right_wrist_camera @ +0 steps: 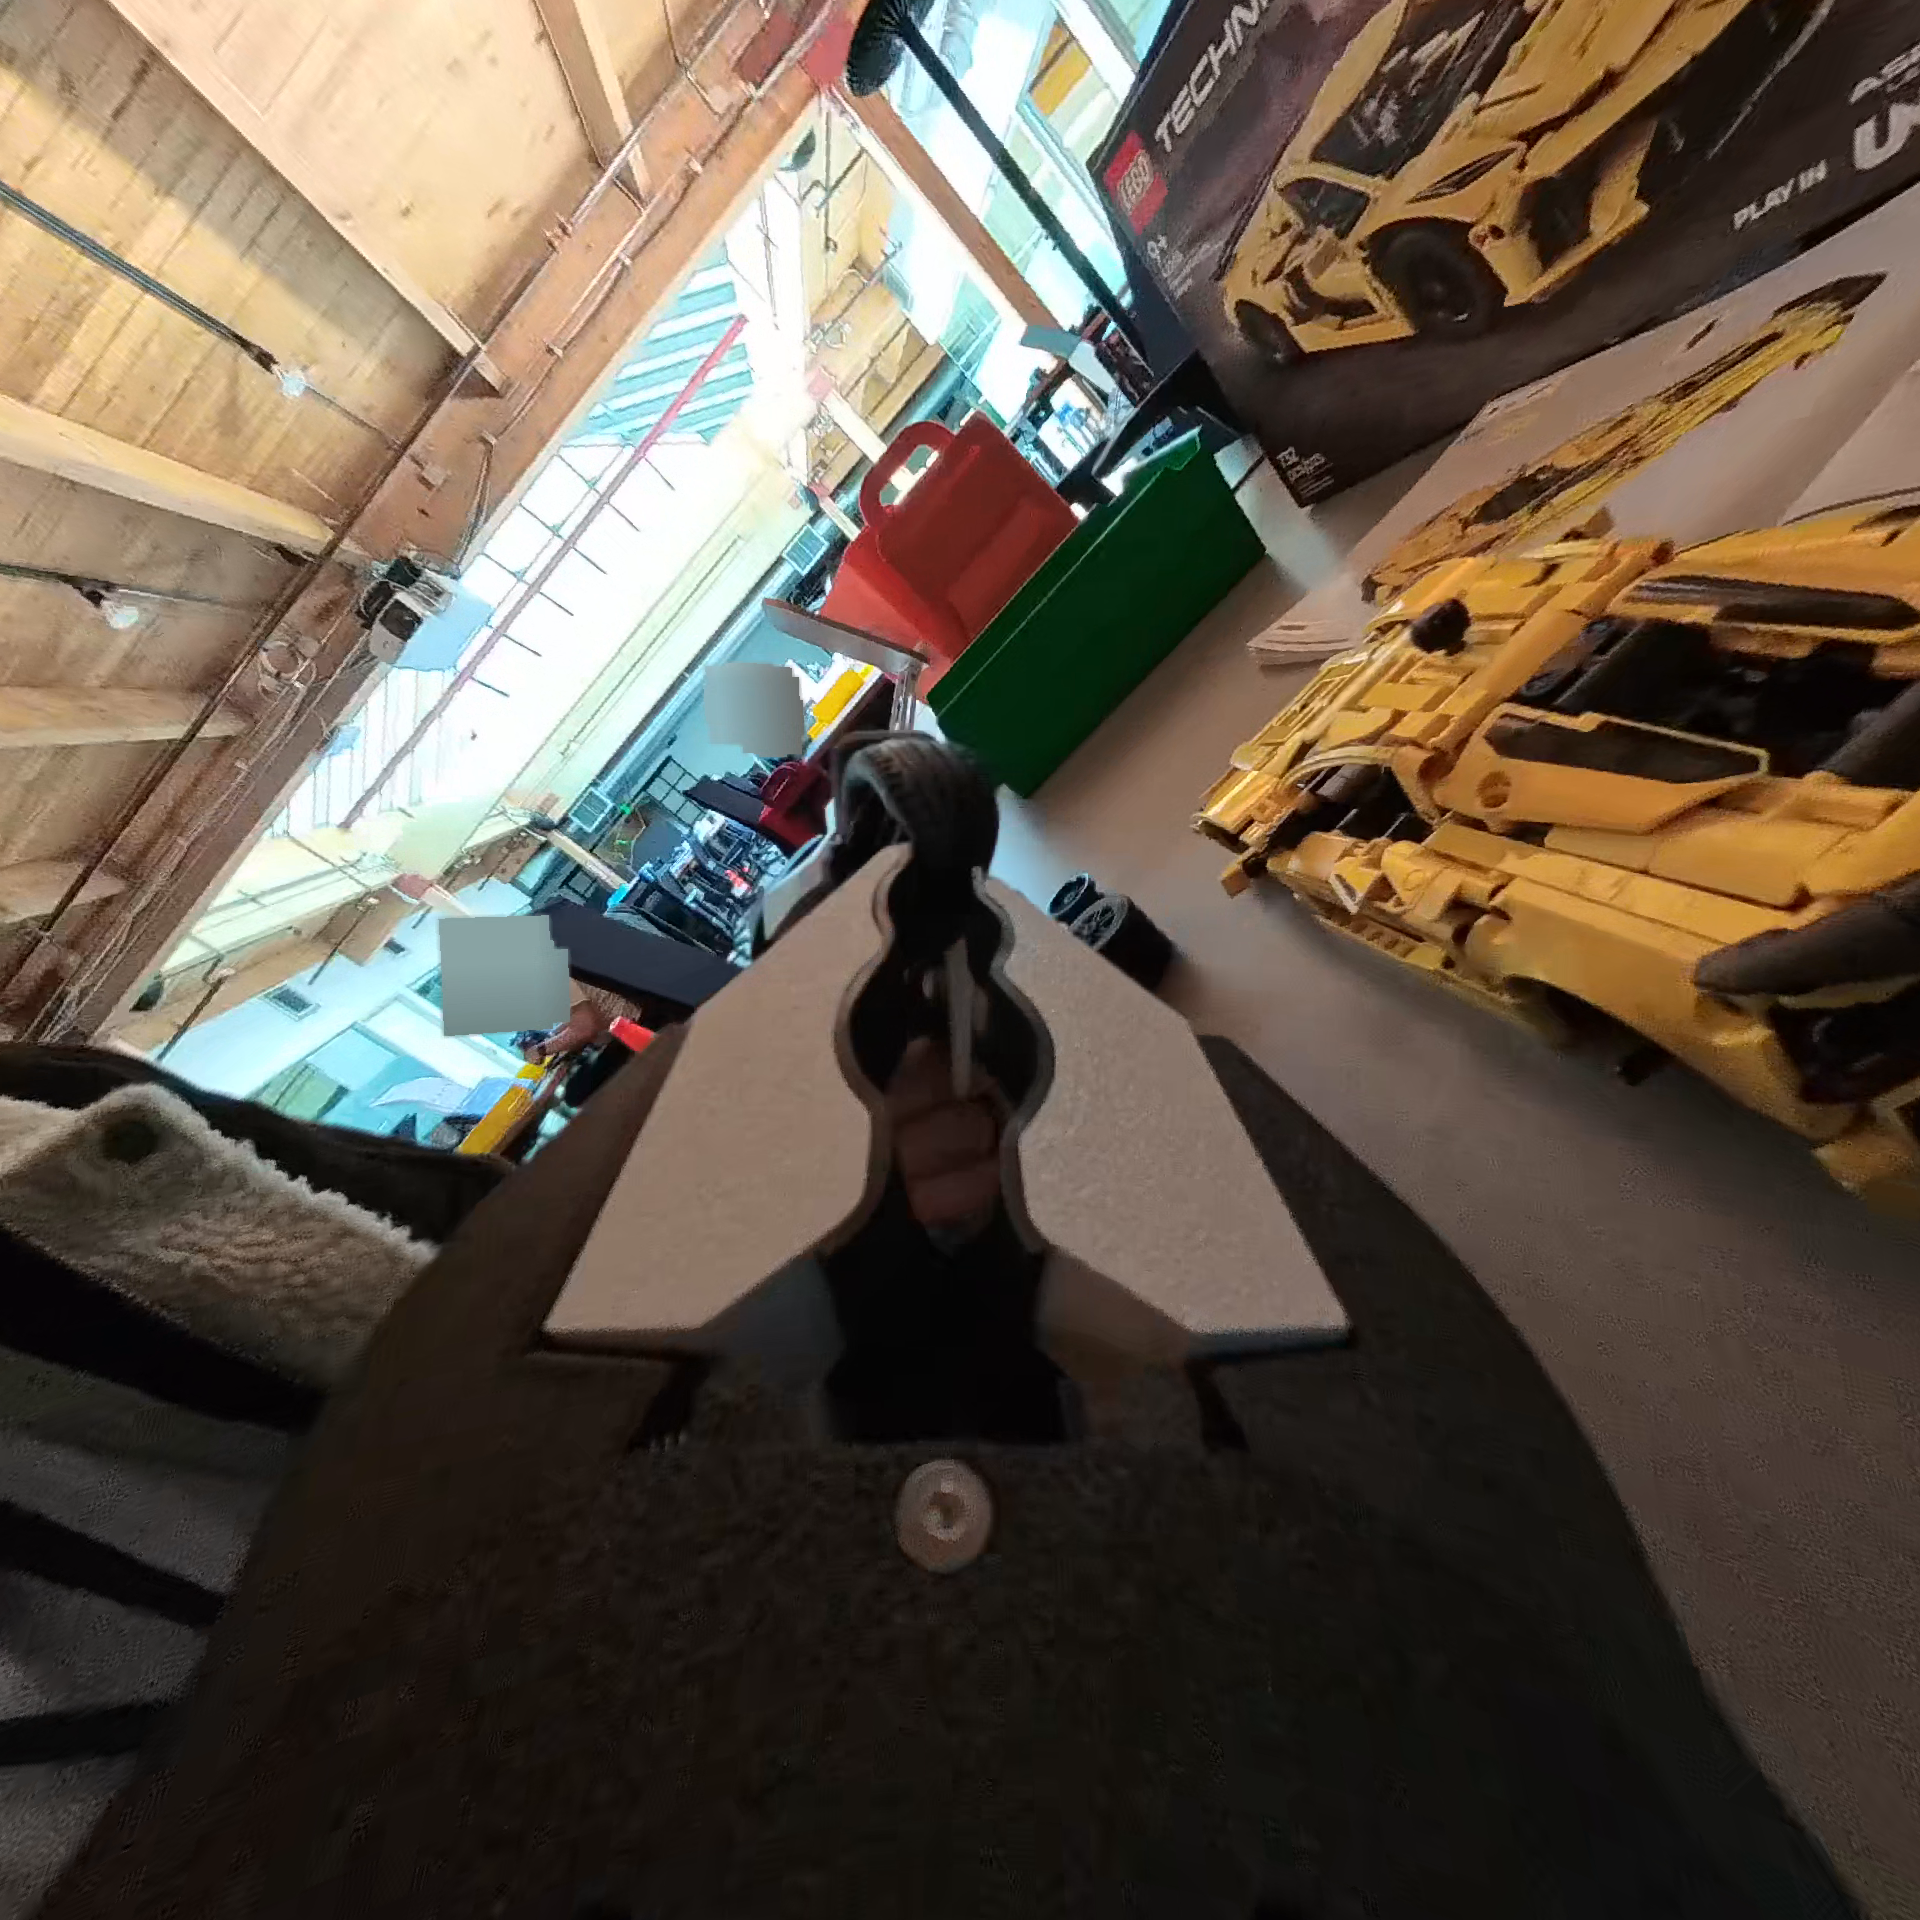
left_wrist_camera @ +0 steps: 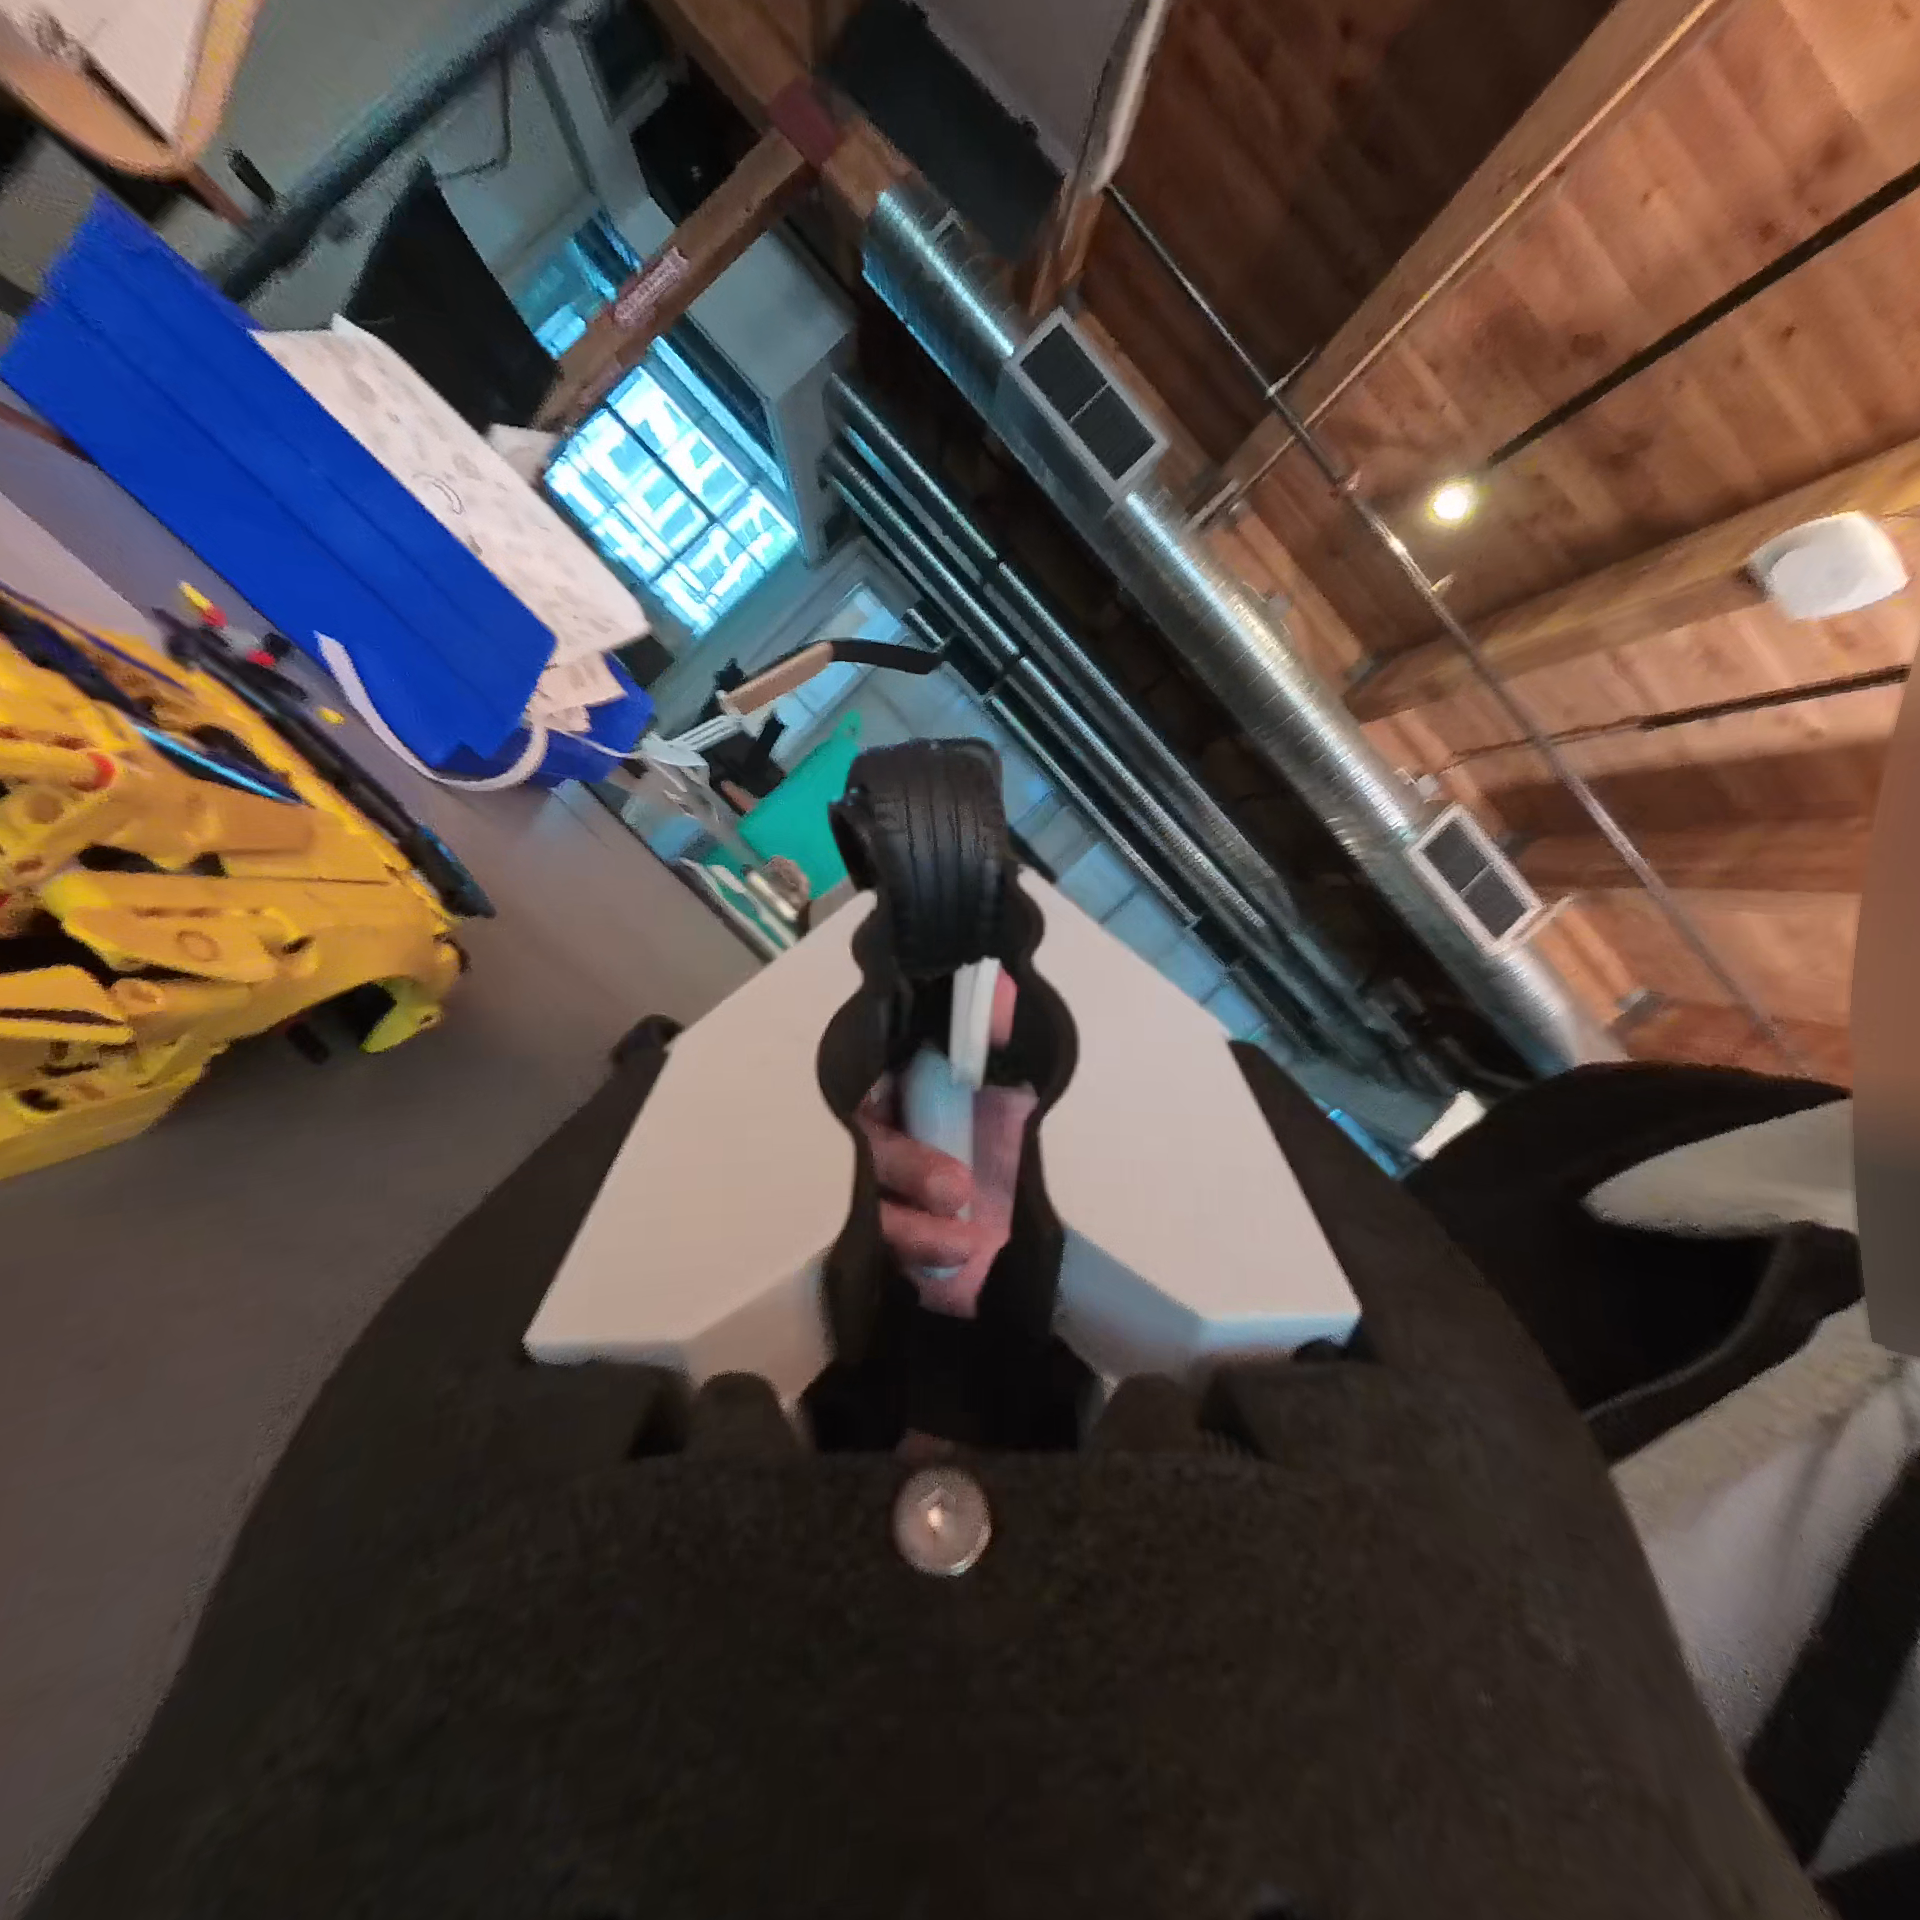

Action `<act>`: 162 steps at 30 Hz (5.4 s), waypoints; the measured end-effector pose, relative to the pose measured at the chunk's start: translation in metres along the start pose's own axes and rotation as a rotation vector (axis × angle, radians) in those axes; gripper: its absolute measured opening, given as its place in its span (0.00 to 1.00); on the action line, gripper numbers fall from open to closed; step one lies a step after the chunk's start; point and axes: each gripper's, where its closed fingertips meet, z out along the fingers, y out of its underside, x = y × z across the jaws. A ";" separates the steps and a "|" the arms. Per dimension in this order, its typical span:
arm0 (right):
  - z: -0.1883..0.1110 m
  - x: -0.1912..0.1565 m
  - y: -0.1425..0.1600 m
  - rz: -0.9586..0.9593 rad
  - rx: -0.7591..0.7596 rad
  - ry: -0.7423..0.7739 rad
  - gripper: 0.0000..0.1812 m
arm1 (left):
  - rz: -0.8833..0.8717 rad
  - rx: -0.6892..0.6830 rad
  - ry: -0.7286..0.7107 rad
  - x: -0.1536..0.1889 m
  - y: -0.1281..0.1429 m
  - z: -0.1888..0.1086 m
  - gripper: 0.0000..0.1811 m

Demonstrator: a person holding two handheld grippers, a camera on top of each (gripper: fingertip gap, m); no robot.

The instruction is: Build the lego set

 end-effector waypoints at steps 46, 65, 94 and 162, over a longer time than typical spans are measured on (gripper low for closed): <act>-0.012 -0.003 -0.004 0.211 -0.036 -0.159 0.03 | 0.657 -0.317 -0.227 0.000 0.042 0.014 0.09; -0.016 -0.019 0.007 0.073 -0.143 -0.245 0.31 | 0.283 -0.207 -0.039 0.011 0.028 0.012 0.13; -0.009 -0.010 0.038 -0.118 -0.239 -0.127 0.12 | 0.270 -0.308 -0.068 0.000 0.030 -0.008 0.13; -0.014 -0.052 0.026 0.288 -0.199 -0.508 0.11 | -0.123 -0.210 0.304 0.042 0.021 -0.007 0.10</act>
